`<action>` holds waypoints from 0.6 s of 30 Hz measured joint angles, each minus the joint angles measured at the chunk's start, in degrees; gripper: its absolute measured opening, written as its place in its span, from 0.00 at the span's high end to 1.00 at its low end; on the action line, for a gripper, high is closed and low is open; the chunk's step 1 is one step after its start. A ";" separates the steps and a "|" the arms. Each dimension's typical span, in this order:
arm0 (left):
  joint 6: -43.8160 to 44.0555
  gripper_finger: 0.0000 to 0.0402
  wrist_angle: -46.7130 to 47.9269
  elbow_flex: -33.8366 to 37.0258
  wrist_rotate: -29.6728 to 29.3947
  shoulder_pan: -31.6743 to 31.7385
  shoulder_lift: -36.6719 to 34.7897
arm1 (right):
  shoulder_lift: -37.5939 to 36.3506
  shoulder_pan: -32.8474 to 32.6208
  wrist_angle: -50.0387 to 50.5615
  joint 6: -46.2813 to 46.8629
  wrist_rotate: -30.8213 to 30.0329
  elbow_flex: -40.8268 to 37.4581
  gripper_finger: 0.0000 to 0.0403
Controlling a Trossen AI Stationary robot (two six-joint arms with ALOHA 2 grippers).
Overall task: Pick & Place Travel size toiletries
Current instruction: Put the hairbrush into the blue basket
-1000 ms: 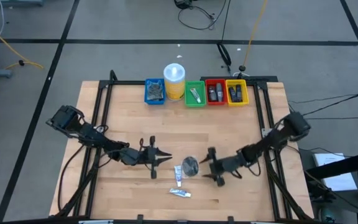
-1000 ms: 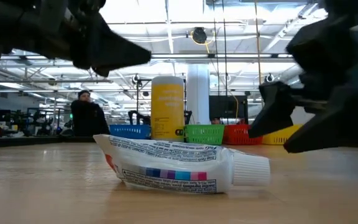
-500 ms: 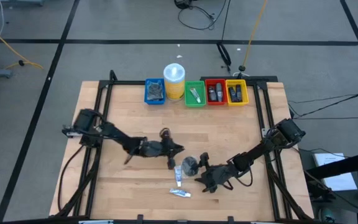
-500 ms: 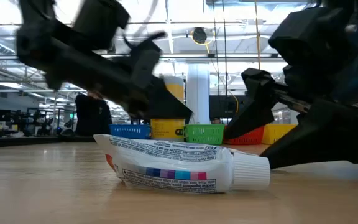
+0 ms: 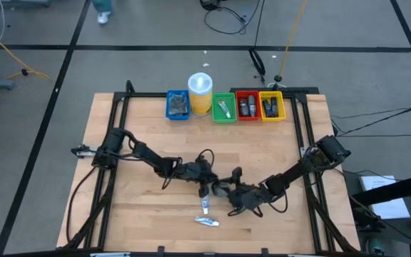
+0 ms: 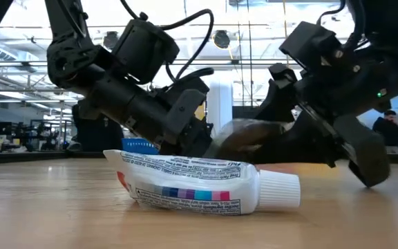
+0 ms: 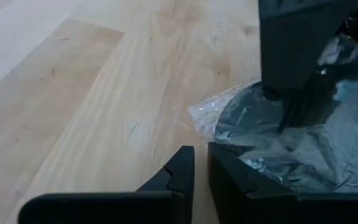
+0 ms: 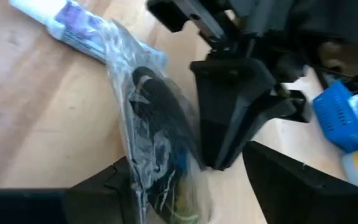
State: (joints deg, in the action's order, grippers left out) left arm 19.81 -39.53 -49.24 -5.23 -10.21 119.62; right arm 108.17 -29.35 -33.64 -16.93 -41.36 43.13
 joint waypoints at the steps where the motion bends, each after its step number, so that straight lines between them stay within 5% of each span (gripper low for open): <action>1: -0.02 0.88 0.03 0.01 -0.09 -0.09 -0.06 | -0.22 -0.08 -0.48 -0.39 0.11 0.00 0.46; 10: -3.71 0.88 8.06 0.04 -1.81 0.12 -3.23 | -1.39 -0.27 -1.20 6.77 9.62 -0.11 0.77; 14: -5.71 0.88 20.24 0.41 -11.56 -0.73 -10.24 | -1.54 0.80 -1.83 10.97 14.17 0.00 0.94; 18: -8.25 0.88 25.79 0.23 -27.28 -5.27 -17.63 | -1.54 2.23 -3.08 16.16 15.99 0.00 0.93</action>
State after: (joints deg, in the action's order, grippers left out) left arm 11.56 -13.74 -49.01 -32.52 -15.47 101.99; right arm 106.64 -27.11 -36.72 -0.77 -25.37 43.13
